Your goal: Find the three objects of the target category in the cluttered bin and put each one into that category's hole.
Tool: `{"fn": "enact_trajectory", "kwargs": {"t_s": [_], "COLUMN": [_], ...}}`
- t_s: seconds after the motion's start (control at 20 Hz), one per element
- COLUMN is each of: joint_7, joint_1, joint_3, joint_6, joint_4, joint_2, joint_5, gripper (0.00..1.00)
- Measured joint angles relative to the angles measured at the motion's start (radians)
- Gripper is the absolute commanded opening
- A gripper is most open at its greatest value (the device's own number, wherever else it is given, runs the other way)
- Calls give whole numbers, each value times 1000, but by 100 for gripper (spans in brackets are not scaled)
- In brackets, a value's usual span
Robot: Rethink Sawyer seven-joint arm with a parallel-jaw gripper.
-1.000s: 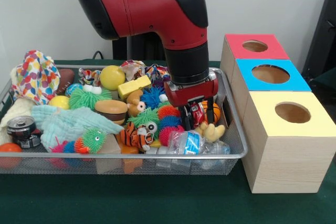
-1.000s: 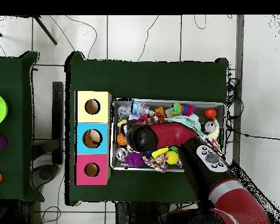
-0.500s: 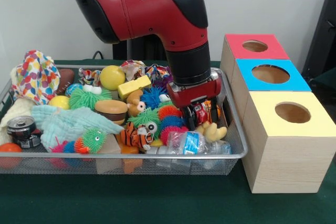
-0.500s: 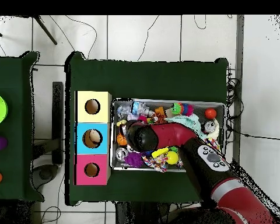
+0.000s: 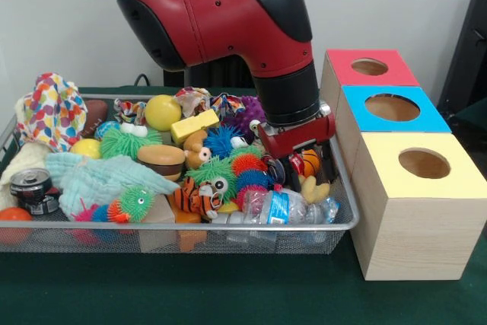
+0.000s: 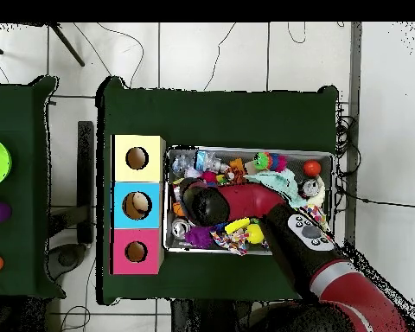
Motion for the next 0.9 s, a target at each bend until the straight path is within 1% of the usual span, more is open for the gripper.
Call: {"fn": "enact_trajectory", "kwargs": {"t_s": [0.35,0.9], "joint_7": [0,0], "joint_1": [-16,-14], "joint_3": [11,7], "joint_6": [-20,-32], "joint_4": [8,12], "joint_2": [11,11], "joint_5": [0,0], "gripper": [100,100]}}
